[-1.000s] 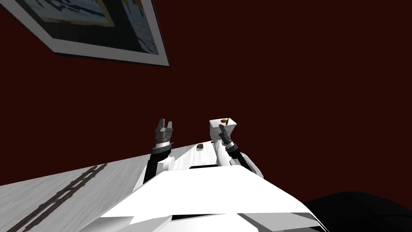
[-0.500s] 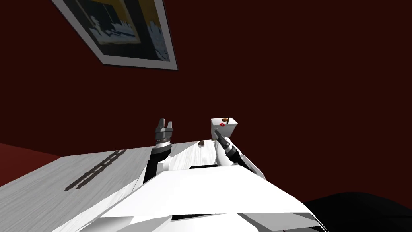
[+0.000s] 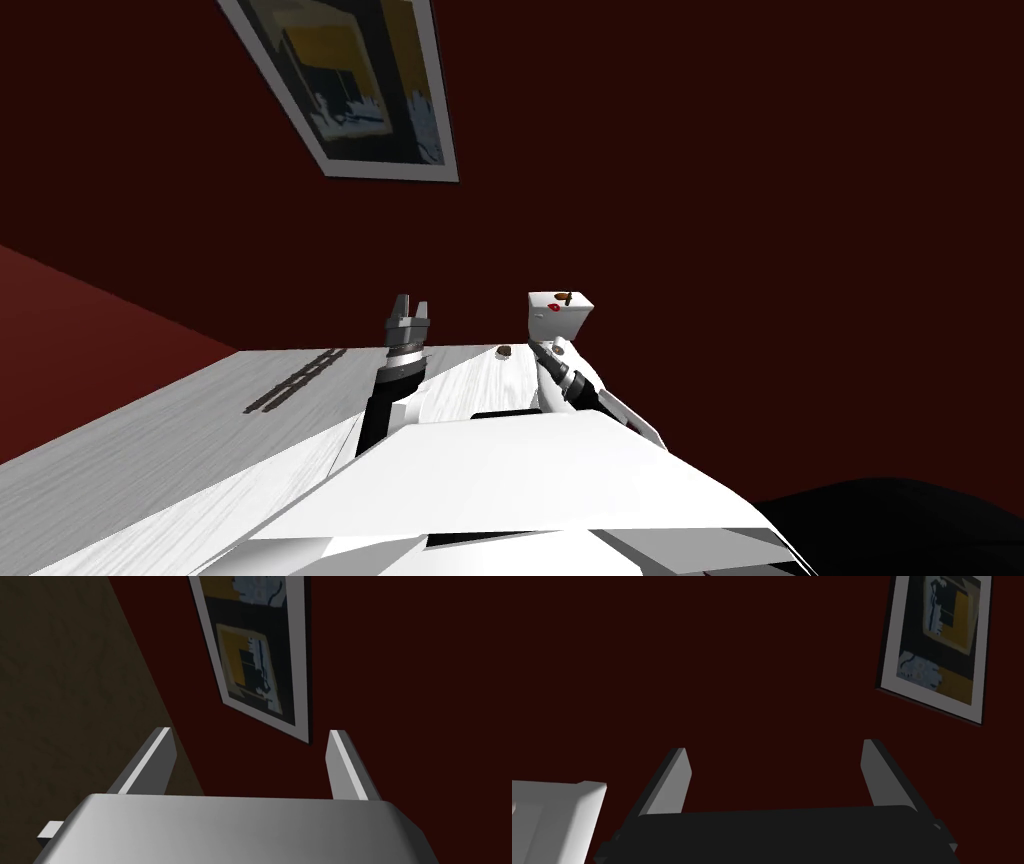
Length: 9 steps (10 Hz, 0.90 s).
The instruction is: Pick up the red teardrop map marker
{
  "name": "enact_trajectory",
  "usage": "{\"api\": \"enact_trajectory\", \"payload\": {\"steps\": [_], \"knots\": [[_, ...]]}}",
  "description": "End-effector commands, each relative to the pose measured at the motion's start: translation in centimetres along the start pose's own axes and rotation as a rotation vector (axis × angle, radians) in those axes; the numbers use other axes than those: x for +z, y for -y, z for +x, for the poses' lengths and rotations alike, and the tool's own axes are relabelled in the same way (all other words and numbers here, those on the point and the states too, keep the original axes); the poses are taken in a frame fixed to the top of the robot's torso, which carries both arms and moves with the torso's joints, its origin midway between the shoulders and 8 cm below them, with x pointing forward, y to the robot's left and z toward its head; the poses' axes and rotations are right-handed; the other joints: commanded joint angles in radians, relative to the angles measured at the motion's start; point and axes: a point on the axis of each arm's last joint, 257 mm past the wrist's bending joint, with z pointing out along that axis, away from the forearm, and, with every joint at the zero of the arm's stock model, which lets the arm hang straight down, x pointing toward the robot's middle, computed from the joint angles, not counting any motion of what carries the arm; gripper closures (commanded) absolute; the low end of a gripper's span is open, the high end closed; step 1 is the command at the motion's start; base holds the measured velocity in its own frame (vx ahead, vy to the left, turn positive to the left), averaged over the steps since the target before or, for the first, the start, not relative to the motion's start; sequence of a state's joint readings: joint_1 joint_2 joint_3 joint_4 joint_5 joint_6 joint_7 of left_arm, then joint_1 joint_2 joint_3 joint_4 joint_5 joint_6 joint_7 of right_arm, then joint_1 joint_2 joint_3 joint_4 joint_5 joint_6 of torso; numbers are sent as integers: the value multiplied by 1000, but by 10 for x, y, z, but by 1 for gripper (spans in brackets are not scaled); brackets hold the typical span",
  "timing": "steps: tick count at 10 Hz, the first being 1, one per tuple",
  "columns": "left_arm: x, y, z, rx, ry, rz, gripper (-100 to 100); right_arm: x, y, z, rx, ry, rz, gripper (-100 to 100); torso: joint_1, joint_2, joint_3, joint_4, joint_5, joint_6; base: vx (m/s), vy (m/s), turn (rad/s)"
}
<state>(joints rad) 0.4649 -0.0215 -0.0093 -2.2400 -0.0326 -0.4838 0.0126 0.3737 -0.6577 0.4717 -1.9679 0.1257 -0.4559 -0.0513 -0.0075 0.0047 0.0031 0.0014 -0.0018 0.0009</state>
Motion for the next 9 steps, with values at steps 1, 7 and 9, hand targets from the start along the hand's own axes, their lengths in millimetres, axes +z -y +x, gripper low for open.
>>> {"api": "enact_trajectory", "payload": {"steps": [1,7,9], "knots": [[0,0,0,0,0,0,0,-12,20,22,-11,-72,52,-100,0,0,0,0,0,0,-155,-73,237],[0,0,0,0,0,0,0,-59,70,49,-87,-249,193,-100,2,0,0,0,0,-1,-112,-32,156],[0,0,0,0,0,0,0,-82,91,60,-114,-317,256,-100,1,0,0,0,0,-1,-108,-39,199]]}}
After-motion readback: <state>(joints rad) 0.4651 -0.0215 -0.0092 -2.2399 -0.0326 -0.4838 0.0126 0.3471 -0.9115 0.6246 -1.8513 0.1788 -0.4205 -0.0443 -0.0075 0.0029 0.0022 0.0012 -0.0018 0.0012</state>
